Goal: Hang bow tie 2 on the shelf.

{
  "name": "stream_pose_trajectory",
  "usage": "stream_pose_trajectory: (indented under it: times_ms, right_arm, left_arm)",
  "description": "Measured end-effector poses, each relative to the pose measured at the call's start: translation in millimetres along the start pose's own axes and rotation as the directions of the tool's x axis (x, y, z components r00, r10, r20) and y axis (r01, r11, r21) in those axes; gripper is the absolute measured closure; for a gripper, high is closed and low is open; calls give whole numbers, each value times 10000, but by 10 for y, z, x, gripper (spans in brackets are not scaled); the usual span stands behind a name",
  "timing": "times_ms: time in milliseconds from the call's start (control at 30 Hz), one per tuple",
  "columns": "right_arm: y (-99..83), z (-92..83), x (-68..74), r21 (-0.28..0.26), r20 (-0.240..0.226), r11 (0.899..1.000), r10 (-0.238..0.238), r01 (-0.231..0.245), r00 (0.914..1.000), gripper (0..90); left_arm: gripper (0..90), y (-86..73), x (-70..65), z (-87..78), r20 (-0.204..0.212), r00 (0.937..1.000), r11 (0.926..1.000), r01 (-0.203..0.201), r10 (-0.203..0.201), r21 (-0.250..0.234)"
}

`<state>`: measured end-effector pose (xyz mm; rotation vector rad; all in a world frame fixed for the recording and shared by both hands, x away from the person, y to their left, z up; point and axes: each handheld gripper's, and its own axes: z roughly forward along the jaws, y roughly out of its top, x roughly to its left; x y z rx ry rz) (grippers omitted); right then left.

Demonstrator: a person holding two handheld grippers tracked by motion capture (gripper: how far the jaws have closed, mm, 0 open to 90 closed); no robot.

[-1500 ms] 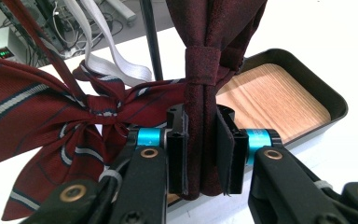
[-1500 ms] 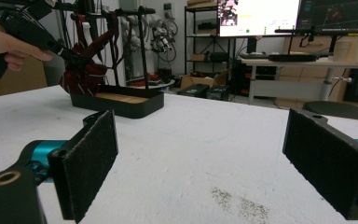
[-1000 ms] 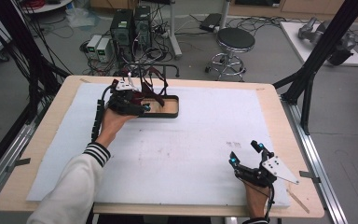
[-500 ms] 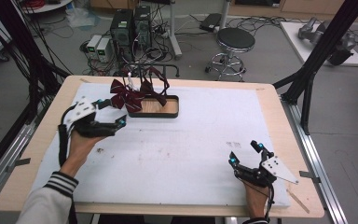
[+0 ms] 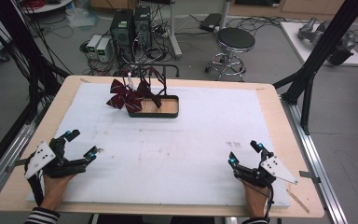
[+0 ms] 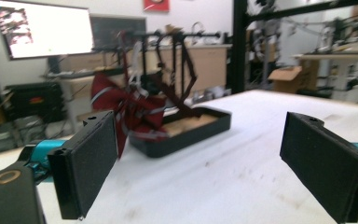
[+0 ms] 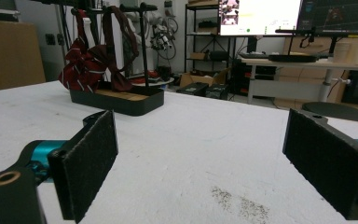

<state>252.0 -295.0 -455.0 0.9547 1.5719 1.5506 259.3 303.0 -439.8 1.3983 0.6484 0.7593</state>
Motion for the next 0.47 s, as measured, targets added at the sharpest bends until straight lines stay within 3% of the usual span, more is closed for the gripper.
stream_pose_trajectory:
  times_ms: [233, 300, 467]
  right_arm:
    - [-1, 0, -5, -76, 42, 10000, -47, 47, 10000, 95]
    - [-2, -2, -1, -75, 26, 10000, -10, 10, 10000, 96]
    - [-3, -10, -2, -104, 32, 9999, 29, -28, 10000, 95]
  left_arm:
    - [116, -161, -33, -39, -483, 9988, 9999, 113, -115, -42]
    - [116, -151, -20, -67, -633, 9978, 9994, 167, -186, -296]
    - [116, -165, -29, -70, -702, 9975, 9998, 100, -114, -199]
